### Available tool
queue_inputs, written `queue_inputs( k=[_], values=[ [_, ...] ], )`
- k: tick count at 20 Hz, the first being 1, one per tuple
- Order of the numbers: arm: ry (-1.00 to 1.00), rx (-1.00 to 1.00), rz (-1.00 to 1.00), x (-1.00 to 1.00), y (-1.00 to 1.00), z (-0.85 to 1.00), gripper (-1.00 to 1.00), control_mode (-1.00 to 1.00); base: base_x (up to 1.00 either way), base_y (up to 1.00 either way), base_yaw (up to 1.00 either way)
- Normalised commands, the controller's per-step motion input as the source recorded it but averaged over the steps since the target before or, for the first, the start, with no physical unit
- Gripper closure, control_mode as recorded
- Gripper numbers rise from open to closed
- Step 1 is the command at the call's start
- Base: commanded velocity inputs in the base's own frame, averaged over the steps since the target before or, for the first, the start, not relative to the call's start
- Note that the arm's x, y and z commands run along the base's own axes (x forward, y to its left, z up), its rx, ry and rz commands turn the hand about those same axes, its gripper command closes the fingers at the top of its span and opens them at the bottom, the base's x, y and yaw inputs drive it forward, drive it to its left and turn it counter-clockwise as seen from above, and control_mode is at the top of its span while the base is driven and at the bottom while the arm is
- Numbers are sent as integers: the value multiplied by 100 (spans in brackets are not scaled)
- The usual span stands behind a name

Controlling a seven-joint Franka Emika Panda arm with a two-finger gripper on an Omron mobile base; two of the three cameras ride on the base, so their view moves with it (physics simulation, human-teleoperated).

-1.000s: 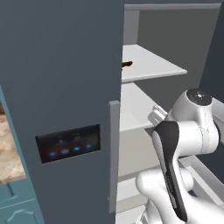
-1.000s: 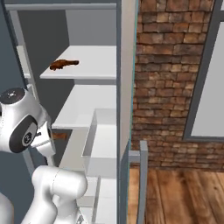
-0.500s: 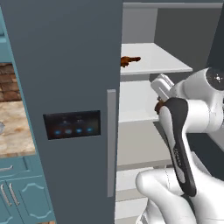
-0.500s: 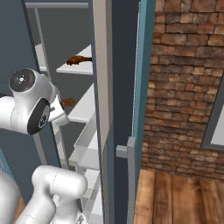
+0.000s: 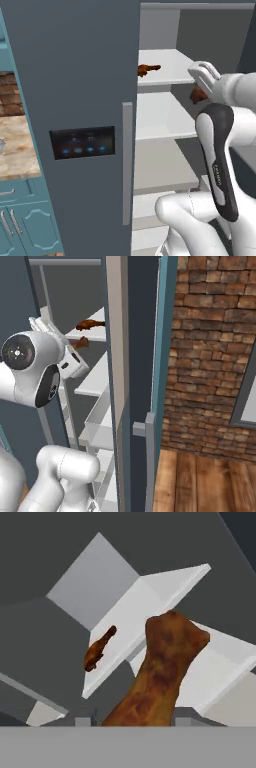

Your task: Place the chicken drumstick on the counter behind the older chicken drumstick on the same shelf of the fridge to maintain FIFO order. Close the fridge door when finished.

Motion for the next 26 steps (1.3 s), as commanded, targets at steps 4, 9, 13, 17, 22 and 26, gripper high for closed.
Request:
queue_inputs(
  k=[4, 9, 13, 17, 22, 26],
  values=[
    [-27, -9, -13, 6, 0, 63, 100, -100, 0, 0, 0],
    [-2, -12, -20, 42, 0, 45, 100, -100, 0, 0, 0],
    [12, -11, -15, 40, -13, 50, 100, -100, 0, 0, 0],
    [15, -8, -4, 48, -18, 20, 100, -100, 0, 0, 0],
    [1, -5, 0, 52, -12, -6, 100, -100, 0, 0, 0],
    [1, -5, 0, 59, -11, -21, 100, -100, 0, 0, 0]
  ],
)
